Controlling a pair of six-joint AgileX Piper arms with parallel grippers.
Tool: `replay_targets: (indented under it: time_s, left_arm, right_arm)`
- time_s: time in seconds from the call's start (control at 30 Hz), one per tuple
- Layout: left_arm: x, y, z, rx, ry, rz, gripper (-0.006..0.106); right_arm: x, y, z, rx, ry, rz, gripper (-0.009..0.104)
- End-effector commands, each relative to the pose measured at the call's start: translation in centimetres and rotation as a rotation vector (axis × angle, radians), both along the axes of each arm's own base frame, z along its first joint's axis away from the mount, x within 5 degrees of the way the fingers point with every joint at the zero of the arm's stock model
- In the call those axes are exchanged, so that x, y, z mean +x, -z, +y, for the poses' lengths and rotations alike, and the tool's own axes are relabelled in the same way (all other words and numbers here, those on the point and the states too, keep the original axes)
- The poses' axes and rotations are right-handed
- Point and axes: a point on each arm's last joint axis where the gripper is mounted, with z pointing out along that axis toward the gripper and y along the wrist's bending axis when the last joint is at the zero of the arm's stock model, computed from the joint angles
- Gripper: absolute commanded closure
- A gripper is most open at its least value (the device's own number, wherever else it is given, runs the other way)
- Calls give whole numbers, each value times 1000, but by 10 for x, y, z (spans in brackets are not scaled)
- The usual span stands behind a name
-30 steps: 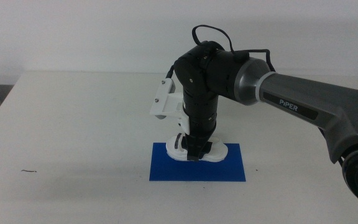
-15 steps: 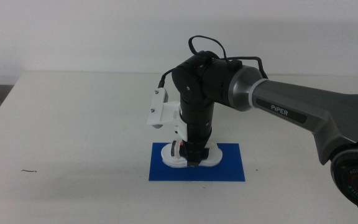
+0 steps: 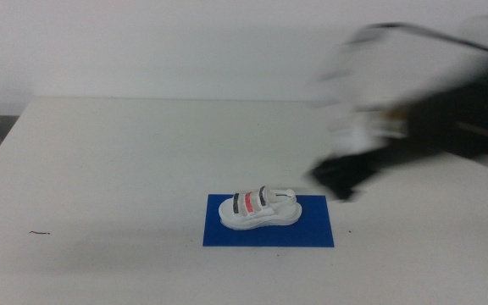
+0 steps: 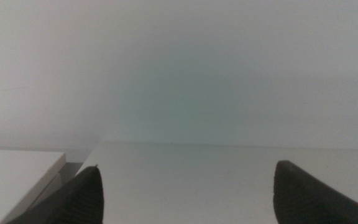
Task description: Use one arm to grab the shoe from the table and place it on the mat.
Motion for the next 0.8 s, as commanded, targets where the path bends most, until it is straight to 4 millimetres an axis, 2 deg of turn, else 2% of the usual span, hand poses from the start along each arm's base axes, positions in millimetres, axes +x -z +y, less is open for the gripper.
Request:
replay_targets:
  time_s: [0.0, 0.07, 0.13, 0.27, 0.37, 0.53, 0.73, 0.77]
  left_arm:
    - [0, -1, 0, -1, 0, -15, 7]
    - [0, -1, 0, -1, 0, -15, 7]
    - [0, -1, 0, -1, 0, -15, 7]
    - [0, -1, 0, -1, 0, -15, 7]
    - [0, -1, 0, -1, 0, -15, 7]
    - [0, -1, 0, -1, 0, -15, 7]
    - [0, -1, 0, -1, 0, -15, 7]
    - [0, -1, 0, -1, 0, -15, 7]
  right_arm:
    - [-39, -14, -52, 256, 253, -92, 4]
    - [-71, -10, -89, 380, 386, -158, 4]
    - [-98, -2, -115, 423, 446, -231, 4]
    - [-141, 19, -150, 442, 553, -334, 4]
    - [-165, 32, -163, 474, 603, -431, 4]
    - [-197, 50, -173, 525, 645, -562, 4]
    - [-218, 80, -176, 552, 655, -637, 4]
    - [-220, 79, -177, 560, 658, -665, 4]
